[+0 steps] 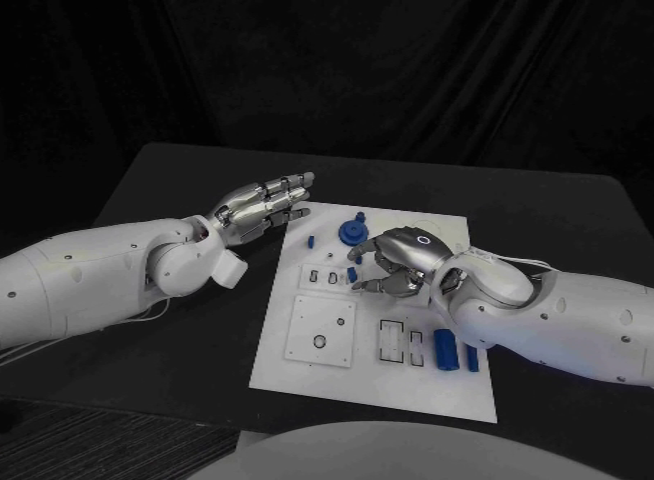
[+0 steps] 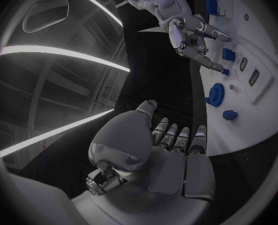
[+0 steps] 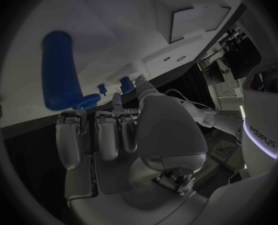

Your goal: Assemble the parts on the task board

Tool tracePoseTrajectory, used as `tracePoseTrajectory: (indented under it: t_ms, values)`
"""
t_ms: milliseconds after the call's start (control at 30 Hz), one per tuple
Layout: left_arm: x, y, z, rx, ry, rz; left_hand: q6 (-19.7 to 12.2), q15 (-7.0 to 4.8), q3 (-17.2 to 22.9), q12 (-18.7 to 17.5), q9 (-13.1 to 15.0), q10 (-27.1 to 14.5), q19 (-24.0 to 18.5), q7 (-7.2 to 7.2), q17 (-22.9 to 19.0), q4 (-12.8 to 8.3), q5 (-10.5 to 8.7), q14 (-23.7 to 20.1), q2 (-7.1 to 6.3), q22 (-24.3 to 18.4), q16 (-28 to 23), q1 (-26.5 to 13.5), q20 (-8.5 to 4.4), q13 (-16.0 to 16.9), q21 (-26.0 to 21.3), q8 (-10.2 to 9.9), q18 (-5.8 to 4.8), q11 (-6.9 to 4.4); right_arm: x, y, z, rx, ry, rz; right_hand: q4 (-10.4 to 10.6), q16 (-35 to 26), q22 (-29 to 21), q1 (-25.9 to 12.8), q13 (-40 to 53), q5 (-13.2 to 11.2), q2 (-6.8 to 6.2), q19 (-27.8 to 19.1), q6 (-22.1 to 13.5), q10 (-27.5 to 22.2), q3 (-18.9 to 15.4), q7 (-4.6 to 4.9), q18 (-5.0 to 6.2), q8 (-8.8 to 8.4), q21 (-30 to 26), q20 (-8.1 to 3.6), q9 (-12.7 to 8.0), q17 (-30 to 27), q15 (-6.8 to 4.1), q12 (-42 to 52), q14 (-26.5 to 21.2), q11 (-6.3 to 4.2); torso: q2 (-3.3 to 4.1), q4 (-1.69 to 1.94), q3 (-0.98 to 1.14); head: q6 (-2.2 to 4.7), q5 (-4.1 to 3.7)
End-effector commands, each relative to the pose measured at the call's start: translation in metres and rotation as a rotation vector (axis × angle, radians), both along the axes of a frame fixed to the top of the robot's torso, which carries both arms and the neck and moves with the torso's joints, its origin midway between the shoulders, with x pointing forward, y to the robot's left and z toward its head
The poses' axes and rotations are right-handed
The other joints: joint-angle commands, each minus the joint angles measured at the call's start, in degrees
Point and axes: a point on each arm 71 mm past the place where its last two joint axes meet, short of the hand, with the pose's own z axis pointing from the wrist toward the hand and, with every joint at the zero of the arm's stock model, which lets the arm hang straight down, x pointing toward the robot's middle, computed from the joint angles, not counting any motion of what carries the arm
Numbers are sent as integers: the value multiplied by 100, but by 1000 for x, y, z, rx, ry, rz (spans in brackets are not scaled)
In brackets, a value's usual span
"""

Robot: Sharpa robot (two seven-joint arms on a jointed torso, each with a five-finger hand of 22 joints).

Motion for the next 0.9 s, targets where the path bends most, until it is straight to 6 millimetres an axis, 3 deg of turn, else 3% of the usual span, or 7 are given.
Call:
tracePoseTrajectory:
  t_ms: [33,200,500,600,633,733,900]
  values:
    - [0,1,4,-18,-48,41,14,-3,-325,6,5,-5,-11,-33,-3,471,-396,-24,-50,0,17,-191,-12,-1,11,22,57,13,-1,-1,18,90,-93,5,107,15,1507,-12,1510,-27,-69,607,33,594,-13,-6,-91,35,14,25,-16,1509,10,15,606,10,-1,-3,0,54,11]
    - [-3,7,11,12,-157,125,62,61,-954,202,7,44,3,17,0,1068,-1677,-16,-186,9,23,-286,68,23,28,36,59,180,-3,-10,47,134,-153,-5,373,15,1507,-73,1510,-58,-166,607,71,594,-66,2,-91,37,14,23,-54,1509,11,15,606,13,-2,7,-12,78,49]
    - [-2,16,37,79,-382,232,560,90,-1253,1070,54,435,322,208,94,1052,-1819,362,-439,114,211,-77,88,123,249,197,68,396,-3,-40,100,187,-280,-38,685,15,1507,-173,1510,-59,-125,607,158,594,-83,-17,-91,58,14,15,-94,1509,2,15,606,1,-29,-24,-5,138,67]
    - [-3,15,49,150,-512,221,976,187,-1382,1664,87,811,454,403,264,1058,-2201,1041,-544,146,488,-154,125,173,342,323,23,499,-2,-54,106,181,-298,-61,686,15,1507,-328,1510,-60,-12,607,205,594,-91,-22,-91,69,14,13,-108,1509,-2,15,606,-4,-37,-42,-7,136,74]
    - [-4,13,55,192,-585,210,1107,172,-1453,2080,86,1209,1104,384,549,1058,-2546,2107,-541,332,908,-342,116,217,770,280,38,538,-1,-62,107,176,-297,-76,685,15,1507,-413,1510,-59,53,607,219,594,-95,-23,-91,68,14,11,-119,1509,-3,15,606,-5,-50,-52,-7,112,78]
    - [-5,8,67,255,-692,196,1405,105,-1457,2523,103,1903,2449,389,982,1043,-2387,3406,-540,696,1400,-286,77,271,1630,257,61,651,2,-77,105,161,-267,-111,676,15,1507,-427,1510,-54,108,607,234,594,-81,-20,-91,70,14,11,-125,1509,-3,15,606,-5,-66,-86,5,109,107]
    - [-2,3,77,308,-730,192,1901,42,-1335,3325,150,3183,3443,587,2190,971,-1245,4876,-446,1121,2911,360,35,623,2502,247,42,729,3,-93,102,138,-236,-148,676,15,1507,-464,1510,-47,218,607,270,594,-64,4,-91,78,14,18,-136,1509,9,15,606,14,-88,-130,32,144,164]
